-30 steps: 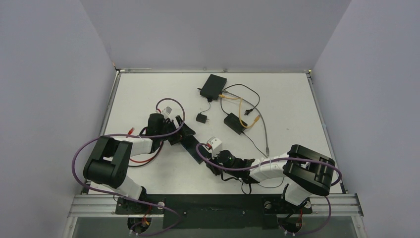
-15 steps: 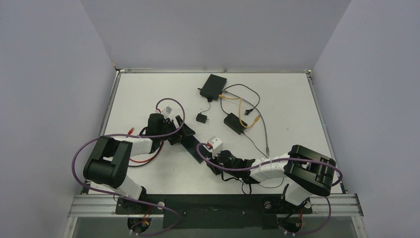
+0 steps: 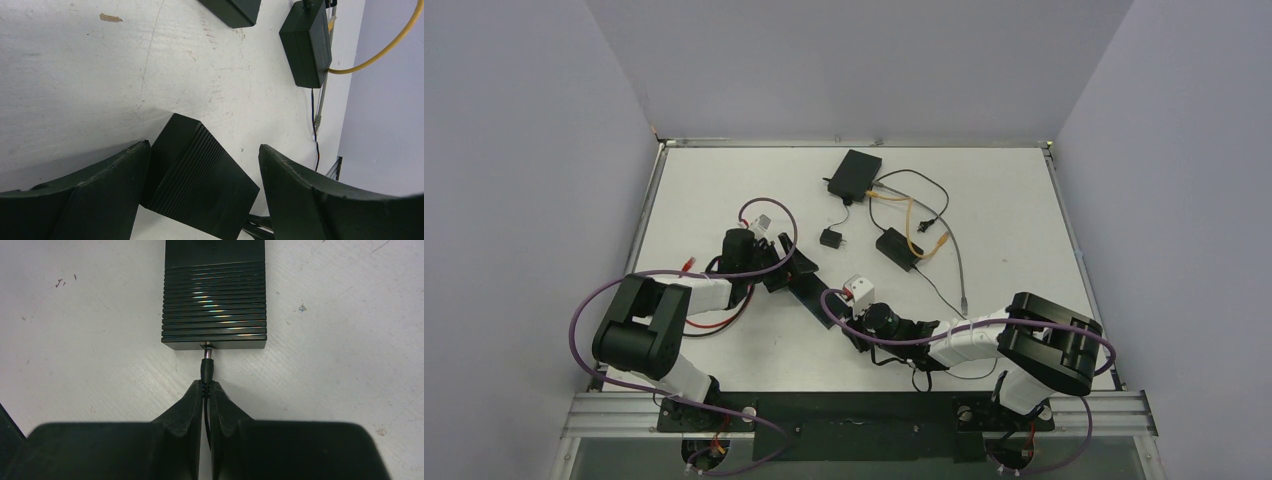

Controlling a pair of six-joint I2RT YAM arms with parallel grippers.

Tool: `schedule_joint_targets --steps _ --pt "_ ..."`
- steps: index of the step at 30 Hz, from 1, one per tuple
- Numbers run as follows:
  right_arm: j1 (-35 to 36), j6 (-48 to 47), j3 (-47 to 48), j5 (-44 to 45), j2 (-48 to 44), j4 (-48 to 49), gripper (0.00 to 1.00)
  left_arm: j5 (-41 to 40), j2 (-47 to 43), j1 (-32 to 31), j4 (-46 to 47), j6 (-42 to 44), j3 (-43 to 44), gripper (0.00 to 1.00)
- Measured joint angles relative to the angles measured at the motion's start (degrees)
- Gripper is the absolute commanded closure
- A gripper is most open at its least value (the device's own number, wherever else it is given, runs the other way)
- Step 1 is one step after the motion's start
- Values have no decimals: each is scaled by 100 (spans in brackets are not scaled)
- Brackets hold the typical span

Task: Insert the plug into the switch port
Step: Insert the power into the switch port.

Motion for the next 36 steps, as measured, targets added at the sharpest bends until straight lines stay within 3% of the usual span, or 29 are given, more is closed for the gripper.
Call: schedule_joint_targets --steps 36 --pt "-15 -192 13 -50 57 83 100 256 20 26 155 173 -85 23"
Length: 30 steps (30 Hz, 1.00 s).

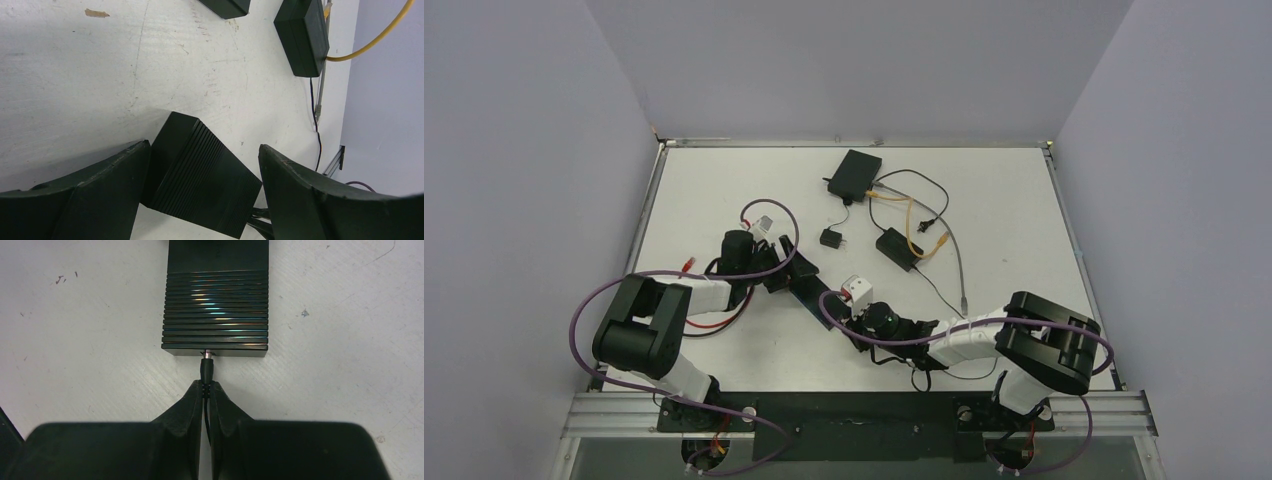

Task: Insert the plug into the switch port
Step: Insert the power into the switch port.

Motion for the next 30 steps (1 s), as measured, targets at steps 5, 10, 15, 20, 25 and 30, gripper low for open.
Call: schedule_joint_targets --steps 5,10,15,20,25,30 --pt "-44 -87 0 -101 2 0 100 -4 -33 -46 28 138 -37 23" --pt "-68 -144 0 -181 9 -20 100 -160 -142 -175 166 313 -184 23" --pt "-68 -216 0 -216 9 -46 100 -310 -313 -286 284 433 -376 23" --pt "-68 -299 0 -234 9 -46 100 -514 -592 -354 256 520 -584 23" --pt "-74 -424 0 -247 9 -46 100 -695 -870 -417 107 608 -741 23" --pt "-157 -601 0 -387 4 -44 100 -804 -1126 -459 9 702 -901 24"
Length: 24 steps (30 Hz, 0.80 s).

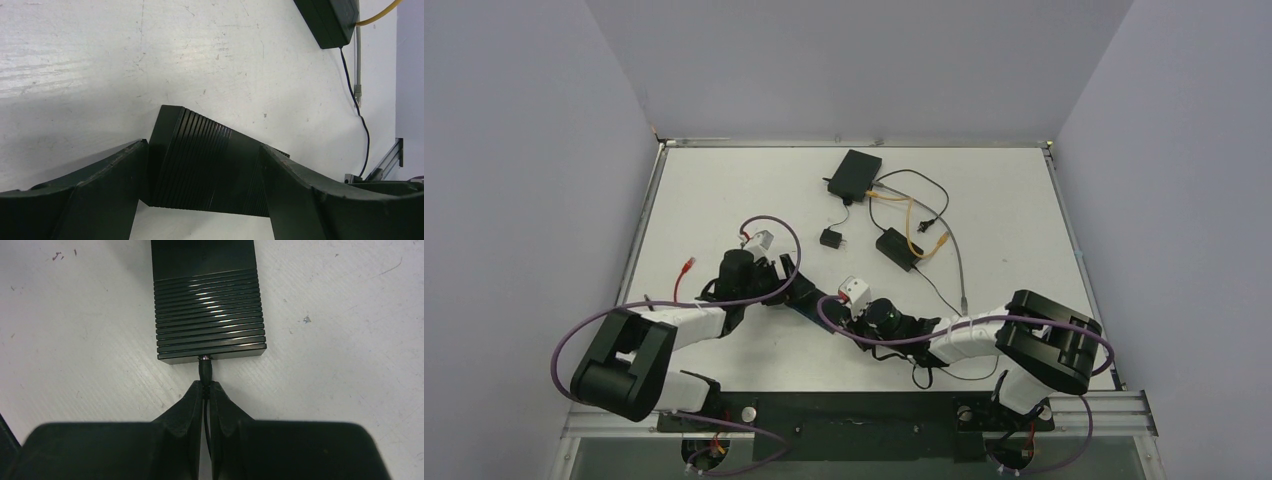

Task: Insert the plug into the switch port
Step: Insert the power into the switch port.

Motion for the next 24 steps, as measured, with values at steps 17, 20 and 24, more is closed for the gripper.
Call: schedule_joint_targets --steps 17,20,24 --pt "-203 -946 326 -1674 -33 -715 100 -317 -739 -317 22 157 -586 27" --pt "-203 -1023 409 -1921 -63 -981 100 -367 -898 -439 -11 173 -686 27" --pt "-203 -1027 498 -1978 -90 -1241 100 -466 -1217 -531 -136 177 -815 28"
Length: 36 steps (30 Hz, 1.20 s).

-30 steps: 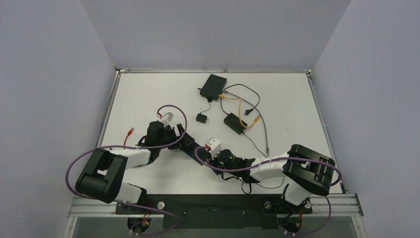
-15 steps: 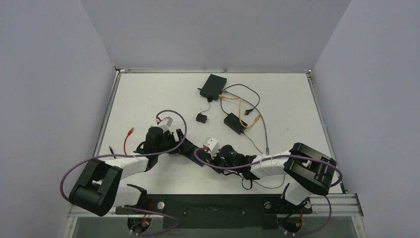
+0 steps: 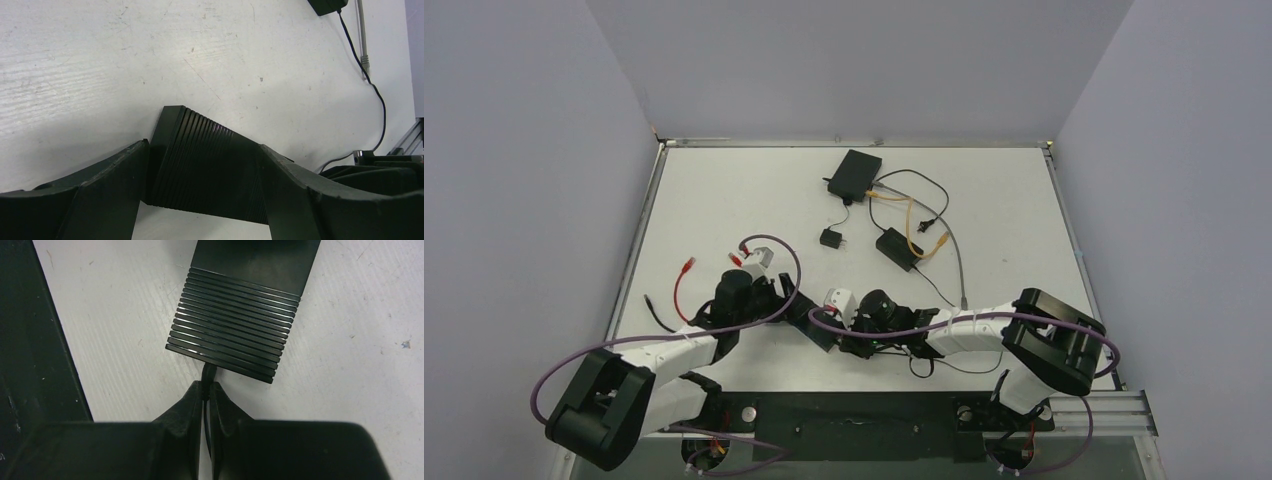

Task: Insert the plug into the switch port
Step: Insert the power into the switch port.

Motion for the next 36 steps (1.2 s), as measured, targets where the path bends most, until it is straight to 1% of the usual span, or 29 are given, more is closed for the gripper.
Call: schedule_joint_targets --steps 6,11,17,22,28,35,36 --pt "0 24 4 59 -74 -160 100 -98 -776 -85 -444 -2 -177 28" --pt "-13 -4 4 118 -149 -302 100 -105 -1187 -125 -726 -7 -256 28" --pt "-52 -98 -120 116 -308 -350 100 -96 -1193 -219 -911 -35 -428 30" --pt "-120 -151 -382 177 -533 -229 100 -90 -1215 -385 -839 -157 -483 30" --pt "-129 -188 -396 195 -560 -254 100 -140 -1292 -446 -874 -188 -503 30" --pt "-164 -323 -396 199 -629 -400 100 -136 -1469 -514 -1143 -236 -492 29" --pt "-168 -332 -396 205 -640 -424 100 -136 -1484 -525 -1204 -243 -476 27"
